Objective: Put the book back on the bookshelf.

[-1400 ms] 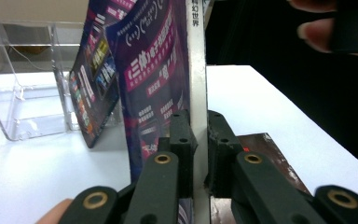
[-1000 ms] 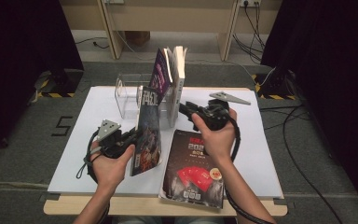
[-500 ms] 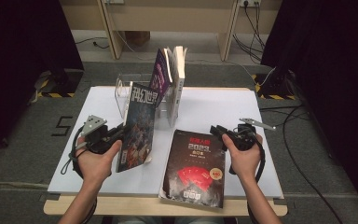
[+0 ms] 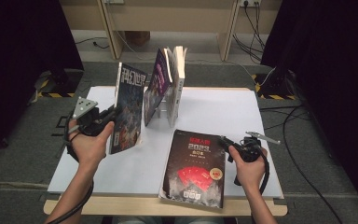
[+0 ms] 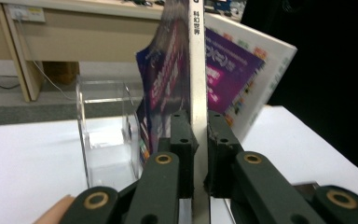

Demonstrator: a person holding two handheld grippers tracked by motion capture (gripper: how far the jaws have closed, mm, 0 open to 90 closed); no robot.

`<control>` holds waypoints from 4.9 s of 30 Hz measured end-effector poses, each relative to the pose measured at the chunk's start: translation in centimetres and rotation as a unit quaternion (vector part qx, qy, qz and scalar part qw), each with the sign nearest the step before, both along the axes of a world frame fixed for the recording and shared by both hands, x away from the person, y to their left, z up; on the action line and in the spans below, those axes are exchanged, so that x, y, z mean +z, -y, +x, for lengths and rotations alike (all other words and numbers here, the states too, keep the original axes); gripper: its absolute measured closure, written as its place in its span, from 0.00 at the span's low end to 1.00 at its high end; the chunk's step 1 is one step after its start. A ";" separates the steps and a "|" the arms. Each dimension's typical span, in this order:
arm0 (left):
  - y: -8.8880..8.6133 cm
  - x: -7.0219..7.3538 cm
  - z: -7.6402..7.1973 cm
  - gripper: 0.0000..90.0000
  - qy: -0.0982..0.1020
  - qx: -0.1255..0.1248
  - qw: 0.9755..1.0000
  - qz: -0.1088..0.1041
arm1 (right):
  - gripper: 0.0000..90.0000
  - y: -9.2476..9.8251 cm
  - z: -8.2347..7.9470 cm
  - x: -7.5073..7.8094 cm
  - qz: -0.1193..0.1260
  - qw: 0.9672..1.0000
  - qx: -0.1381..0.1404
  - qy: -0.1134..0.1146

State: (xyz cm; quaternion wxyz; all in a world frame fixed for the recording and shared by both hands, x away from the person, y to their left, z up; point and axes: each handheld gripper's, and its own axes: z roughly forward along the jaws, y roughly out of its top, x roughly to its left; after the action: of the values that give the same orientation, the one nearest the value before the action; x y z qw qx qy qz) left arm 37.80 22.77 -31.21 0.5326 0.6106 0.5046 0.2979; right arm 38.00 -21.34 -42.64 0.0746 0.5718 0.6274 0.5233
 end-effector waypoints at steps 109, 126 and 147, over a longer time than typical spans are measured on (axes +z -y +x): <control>7.8 -10.3 5.0 0.89 0.046 -0.013 0.995 0.083 | 0.66 -0.1 -0.1 -4.3 -0.004 0.998 0.024 -0.050; 5.3 -4.1 8.7 0.91 0.092 0.051 0.991 0.082 | 0.66 0.2 0.2 -4.5 -0.001 0.998 0.021 -0.054; 8.5 -8.4 14.1 0.90 0.086 0.045 0.990 0.099 | 0.66 0.9 0.3 -4.6 0.001 0.998 0.022 -0.053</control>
State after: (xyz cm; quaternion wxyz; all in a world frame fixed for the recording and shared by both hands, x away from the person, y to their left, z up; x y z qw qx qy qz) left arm 51.85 14.30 -39.63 0.4973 0.6092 0.4515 0.4215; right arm 38.26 -22.21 -47.29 0.0295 0.5850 0.6421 0.4946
